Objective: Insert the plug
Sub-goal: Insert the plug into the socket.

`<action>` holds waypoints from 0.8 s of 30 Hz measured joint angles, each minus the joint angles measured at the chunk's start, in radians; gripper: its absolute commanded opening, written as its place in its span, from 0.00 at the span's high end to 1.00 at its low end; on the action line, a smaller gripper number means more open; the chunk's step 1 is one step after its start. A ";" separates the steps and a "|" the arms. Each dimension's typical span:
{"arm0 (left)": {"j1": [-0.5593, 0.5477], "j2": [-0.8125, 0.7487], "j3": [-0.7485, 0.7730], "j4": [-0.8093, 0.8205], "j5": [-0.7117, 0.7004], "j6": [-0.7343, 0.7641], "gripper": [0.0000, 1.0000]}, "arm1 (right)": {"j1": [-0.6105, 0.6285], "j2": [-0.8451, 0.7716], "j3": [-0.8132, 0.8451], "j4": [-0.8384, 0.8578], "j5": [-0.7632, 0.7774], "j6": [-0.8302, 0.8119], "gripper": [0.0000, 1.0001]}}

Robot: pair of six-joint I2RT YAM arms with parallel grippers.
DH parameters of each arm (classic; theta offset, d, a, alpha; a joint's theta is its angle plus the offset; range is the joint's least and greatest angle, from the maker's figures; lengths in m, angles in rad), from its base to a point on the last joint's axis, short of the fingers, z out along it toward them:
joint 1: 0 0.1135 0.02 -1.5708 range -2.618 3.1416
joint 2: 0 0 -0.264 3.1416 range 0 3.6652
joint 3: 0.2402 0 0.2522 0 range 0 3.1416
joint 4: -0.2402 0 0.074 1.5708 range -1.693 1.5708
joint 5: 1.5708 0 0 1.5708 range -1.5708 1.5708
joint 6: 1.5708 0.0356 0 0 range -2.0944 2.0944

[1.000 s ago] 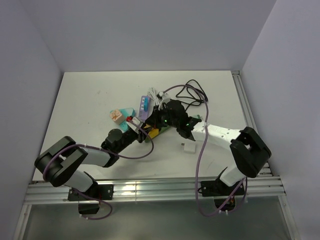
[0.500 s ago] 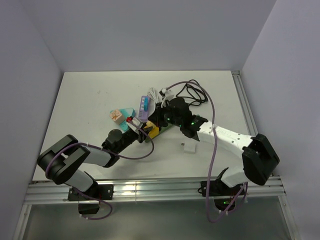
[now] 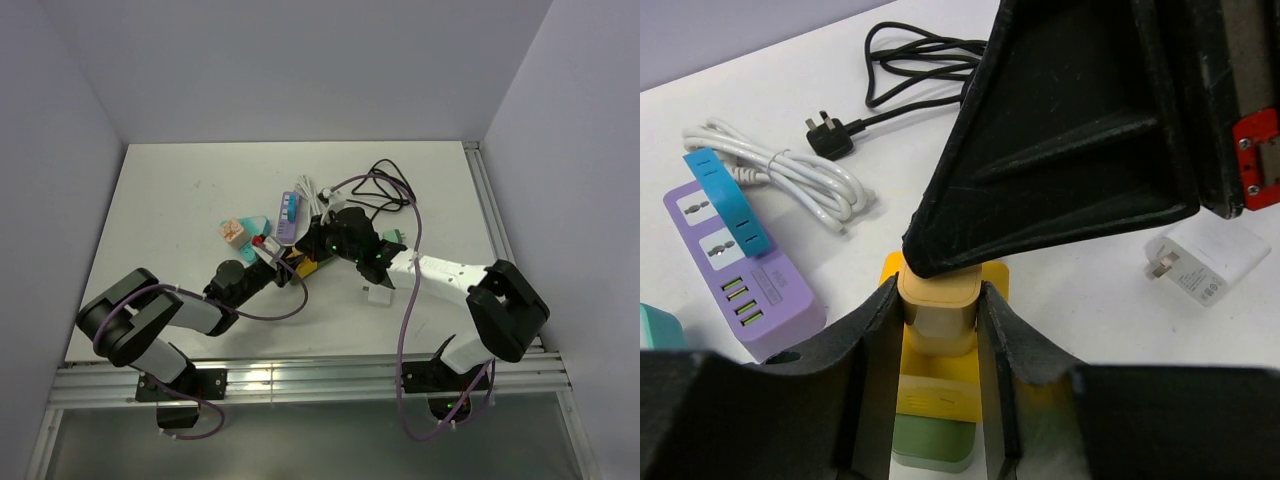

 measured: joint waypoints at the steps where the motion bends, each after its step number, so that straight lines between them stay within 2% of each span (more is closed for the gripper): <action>1: 0.000 0.005 -0.001 0.010 0.000 0.000 1.00 | 0.000 -0.002 -0.007 0.012 0.001 0.001 1.00; 5: 0.000 0.019 -0.003 0.032 0.000 0.000 0.99 | 0.002 -0.016 -0.024 0.026 0.011 0.008 1.00; 9: 0.000 0.019 -0.006 0.037 -0.001 -0.001 0.76 | 0.003 -0.026 -0.025 0.005 0.020 0.008 1.00; 14: 0.000 0.007 -0.004 0.018 -0.003 -0.002 0.56 | 0.005 -0.031 -0.010 -0.028 0.035 0.005 1.00; 15: 0.000 0.003 -0.002 0.010 -0.004 -0.003 0.45 | 0.005 -0.031 -0.002 -0.043 0.040 0.003 1.00; 17: 0.000 -0.004 0.000 -0.019 -0.008 -0.007 0.31 | 0.005 -0.031 0.018 -0.076 0.054 -0.004 1.00; 20: 0.000 -0.014 0.010 -0.072 -0.015 -0.019 0.16 | 0.005 -0.031 0.053 -0.120 0.067 -0.012 1.00; 24: 0.000 -0.054 0.028 -0.126 -0.024 -0.026 0.13 | 0.004 -0.031 0.111 -0.156 0.087 -0.019 1.00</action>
